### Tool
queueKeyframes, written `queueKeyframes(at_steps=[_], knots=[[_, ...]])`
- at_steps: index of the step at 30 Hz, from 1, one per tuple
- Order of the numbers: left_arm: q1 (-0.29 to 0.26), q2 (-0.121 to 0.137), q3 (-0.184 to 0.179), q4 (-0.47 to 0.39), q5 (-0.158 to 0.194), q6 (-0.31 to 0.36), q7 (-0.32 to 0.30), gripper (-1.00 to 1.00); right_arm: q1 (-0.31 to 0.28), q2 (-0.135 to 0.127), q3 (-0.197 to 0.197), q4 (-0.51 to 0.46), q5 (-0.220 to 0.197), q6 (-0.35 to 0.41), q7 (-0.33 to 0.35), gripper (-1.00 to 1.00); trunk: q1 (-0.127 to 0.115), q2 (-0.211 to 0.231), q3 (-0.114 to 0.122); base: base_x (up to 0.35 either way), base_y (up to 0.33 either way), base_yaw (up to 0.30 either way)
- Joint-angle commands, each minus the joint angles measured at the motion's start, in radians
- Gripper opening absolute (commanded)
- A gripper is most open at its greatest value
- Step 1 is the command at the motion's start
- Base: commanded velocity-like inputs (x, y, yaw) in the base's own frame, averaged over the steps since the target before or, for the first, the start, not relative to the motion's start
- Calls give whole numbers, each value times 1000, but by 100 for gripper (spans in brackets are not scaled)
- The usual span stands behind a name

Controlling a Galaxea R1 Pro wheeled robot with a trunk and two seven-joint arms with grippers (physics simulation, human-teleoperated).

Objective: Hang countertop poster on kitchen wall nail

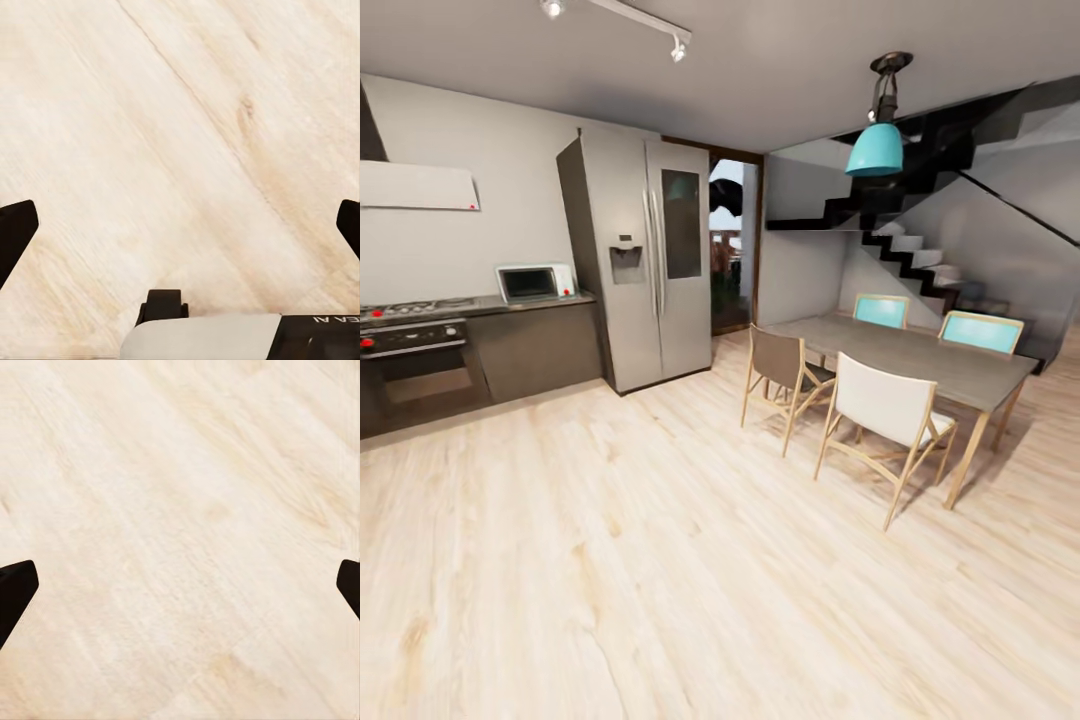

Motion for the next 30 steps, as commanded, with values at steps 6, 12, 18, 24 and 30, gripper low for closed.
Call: queueKeyframes(at_steps=[6,12,18,24,30], knots=[[0,0,1,-2,0,0,0,100,0,1,0,2,1,-3,0,100,0,0,-1,0,0,291],[0,1,1,-1,0,0,0,100,-1,1,0,2,1,-3,0,100,0,0,-1,0,0,291],[0,2,1,-1,0,0,0,100,0,1,0,2,1,-3,0,100,0,0,-1,0,0,291],[0,2,1,-1,0,0,0,100,0,1,0,8,1,-3,0,100,0,0,-1,0,0,291],[0,2,10,-1,0,0,0,100,-1,1,0,18,1,-3,0,100,0,0,-1,0,0,291]])
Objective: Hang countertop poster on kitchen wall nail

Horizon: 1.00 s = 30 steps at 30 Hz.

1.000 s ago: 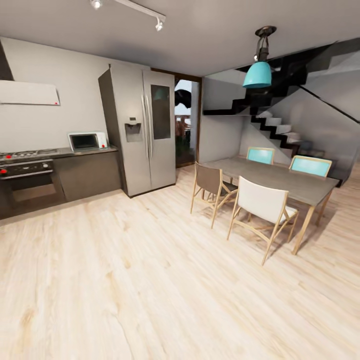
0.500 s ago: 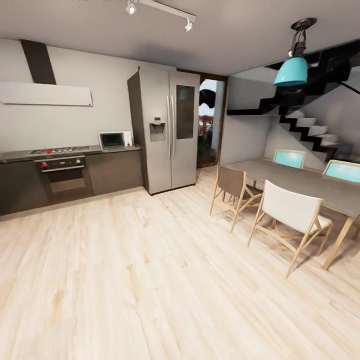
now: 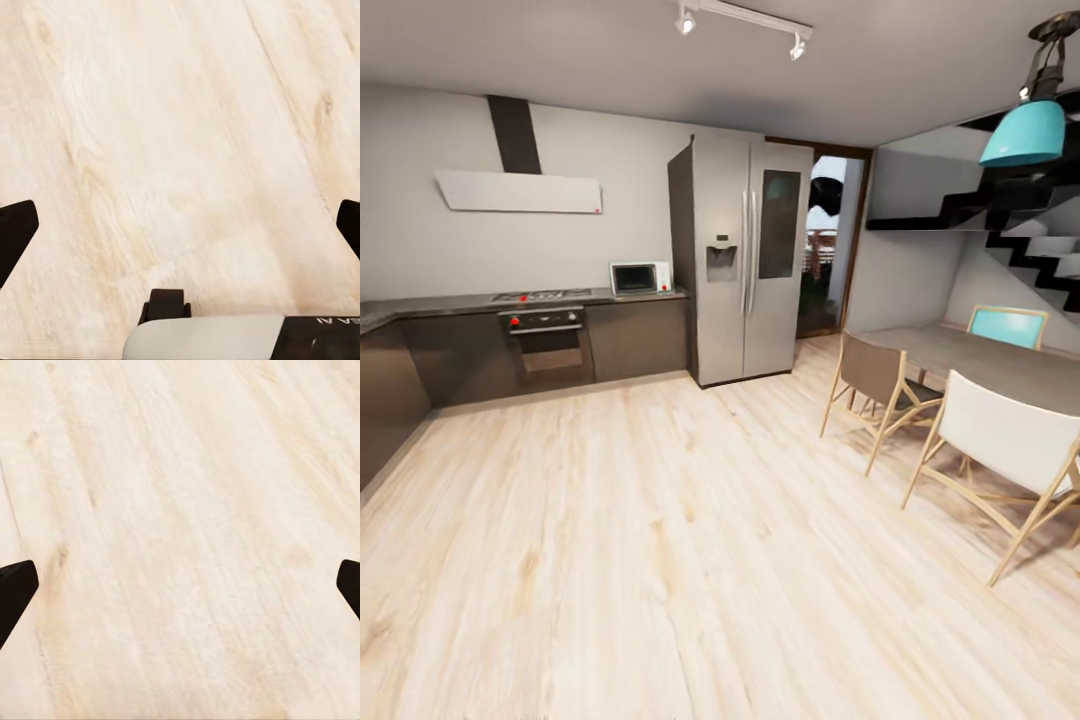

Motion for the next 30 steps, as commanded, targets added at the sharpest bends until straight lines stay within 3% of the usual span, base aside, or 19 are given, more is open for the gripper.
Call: queueKeyframes(at_steps=[1,30], knots=[[0,0,3,-1,0,0,0,100,-1,0,0,1,1,-3,0,100,0,0,-1,0,0,291],[0,0,13,-1,0,0,0,100,0,0,1,2,1,-3,0,100,0,0,-1,0,0,291]])
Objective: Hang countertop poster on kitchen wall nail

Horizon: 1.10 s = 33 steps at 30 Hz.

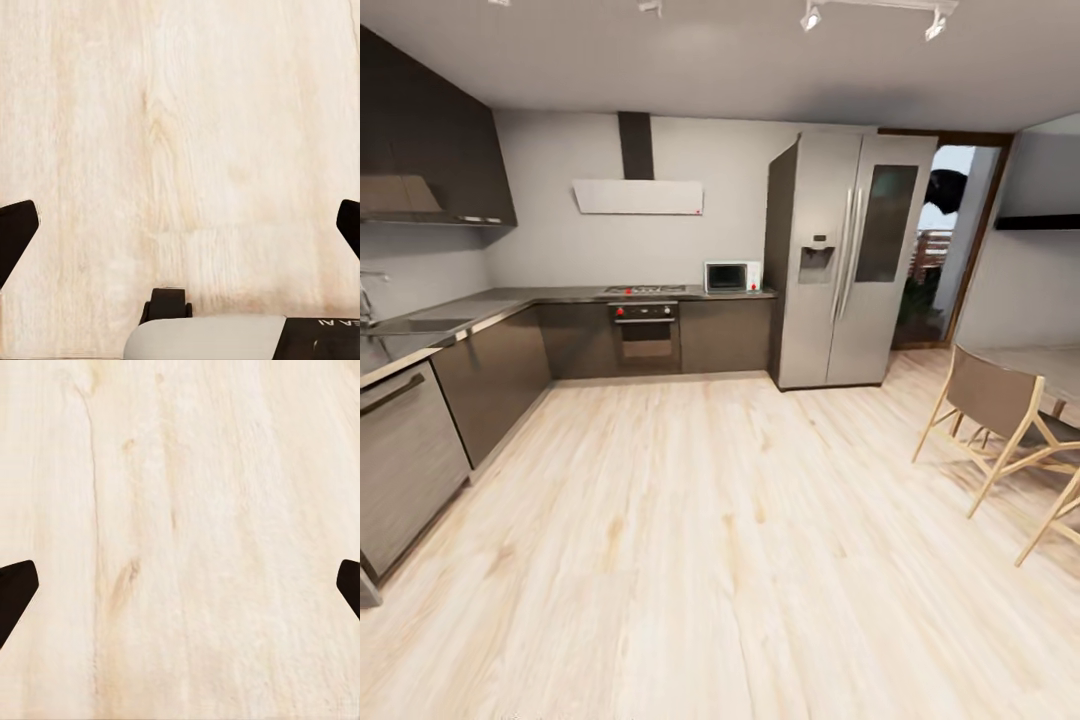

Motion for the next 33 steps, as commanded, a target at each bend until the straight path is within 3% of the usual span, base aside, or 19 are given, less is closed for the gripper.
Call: queueKeyframes(at_steps=[1,10,15,24,33], knots=[[0,0,1,-1,0,0,0,100,-1,0,0,1,1,-3,0,100,0,0,-1,0,0,291],[0,-1,1,-2,0,1,1,100,-1,-4,1,18,4,-1,3,100,0,0,-1,43,0,248],[0,-1,1,-2,0,3,1,100,-1,-8,4,76,5,-1,6,100,0,0,-1,287,0,32],[0,0,2,-1,1,3,1,100,-1,-6,4,87,4,-3,5,100,0,0,-1,331,1,15],[0,1,3,-1,1,3,-1,100,-1,-2,3,84,4,-11,1,100,0,0,-1,273,152,221]])
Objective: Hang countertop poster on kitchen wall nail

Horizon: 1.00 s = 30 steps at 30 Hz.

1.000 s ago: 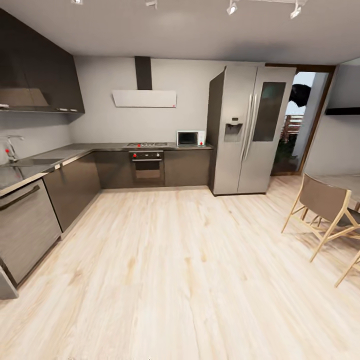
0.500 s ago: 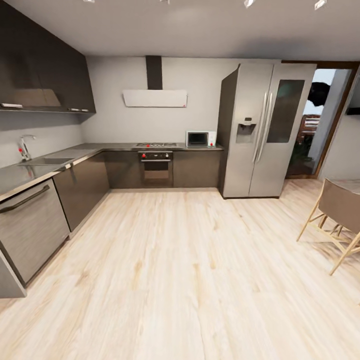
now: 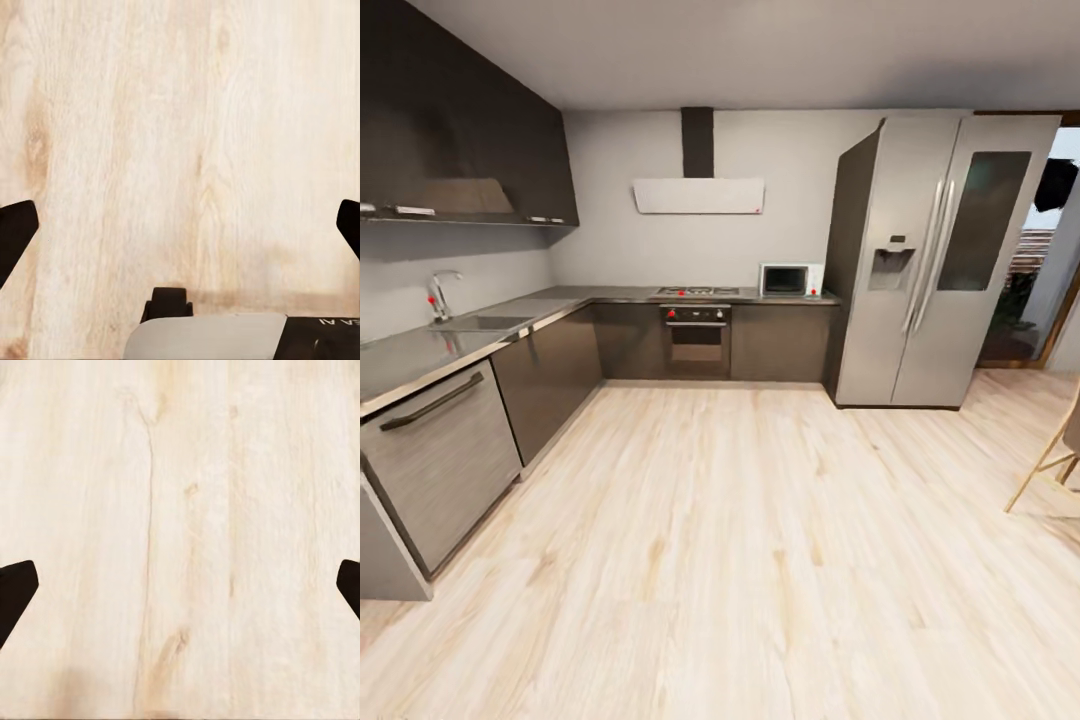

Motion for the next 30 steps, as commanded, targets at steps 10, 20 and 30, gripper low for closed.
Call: queueKeyframes(at_steps=[10,20,30], knots=[[0,0,1,-1,0,0,0,100,0,0,0,0,1,-5,-1,100,0,-1,-1,94,319,277],[0,0,1,-1,0,-2,0,100,0,1,1,0,1,-5,-1,100,0,-1,-1,6,289,280],[0,0,1,-1,0,-3,0,100,0,1,2,0,1,-5,-1,100,0,-1,-1,0,41,280]])
